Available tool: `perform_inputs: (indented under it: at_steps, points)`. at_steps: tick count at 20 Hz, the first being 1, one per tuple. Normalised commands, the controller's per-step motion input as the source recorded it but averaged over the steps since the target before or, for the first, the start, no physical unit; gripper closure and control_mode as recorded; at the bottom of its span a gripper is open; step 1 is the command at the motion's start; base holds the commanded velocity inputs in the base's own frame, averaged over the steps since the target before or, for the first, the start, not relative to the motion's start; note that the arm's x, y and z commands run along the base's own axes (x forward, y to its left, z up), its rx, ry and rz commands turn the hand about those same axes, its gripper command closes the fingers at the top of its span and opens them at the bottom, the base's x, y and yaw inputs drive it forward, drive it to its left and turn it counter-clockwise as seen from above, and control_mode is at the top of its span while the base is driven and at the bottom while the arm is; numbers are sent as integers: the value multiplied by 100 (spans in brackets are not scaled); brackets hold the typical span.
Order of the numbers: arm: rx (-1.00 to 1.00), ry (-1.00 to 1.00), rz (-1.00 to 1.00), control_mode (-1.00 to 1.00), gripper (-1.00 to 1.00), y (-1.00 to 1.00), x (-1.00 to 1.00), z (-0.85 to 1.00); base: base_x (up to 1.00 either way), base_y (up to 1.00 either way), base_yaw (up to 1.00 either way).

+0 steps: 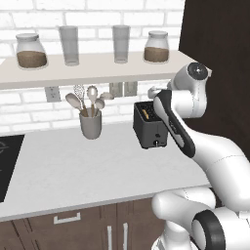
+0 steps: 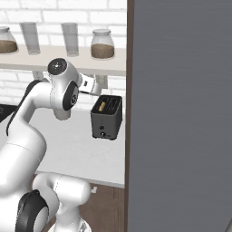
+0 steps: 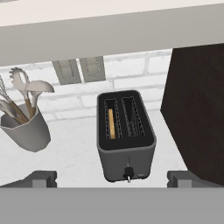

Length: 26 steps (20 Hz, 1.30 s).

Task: Start the toaster. Once the lever pops up, take the bread to the plate on the dining counter.

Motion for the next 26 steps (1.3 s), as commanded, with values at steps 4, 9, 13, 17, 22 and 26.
perform_inputs:
  at_steps: [4, 9, 13, 17, 22, 26]
  points:
    - [0, 0, 0, -100, -100, 0, 0, 0, 0, 0, 0]
    - [0, 0, 0, -100, -100, 0, 0, 0, 0, 0, 0]
    - [0, 0, 0, -100, -100, 0, 0, 0, 0, 0, 0]
    - [0, 0, 0, -100, -100, 0, 0, 0, 0, 0, 0]
    - [0, 0, 0, -100, -100, 0, 0, 0, 0, 0, 0]
    - [0, 0, 0, -100, -100, 0, 0, 0, 0, 0, 0]
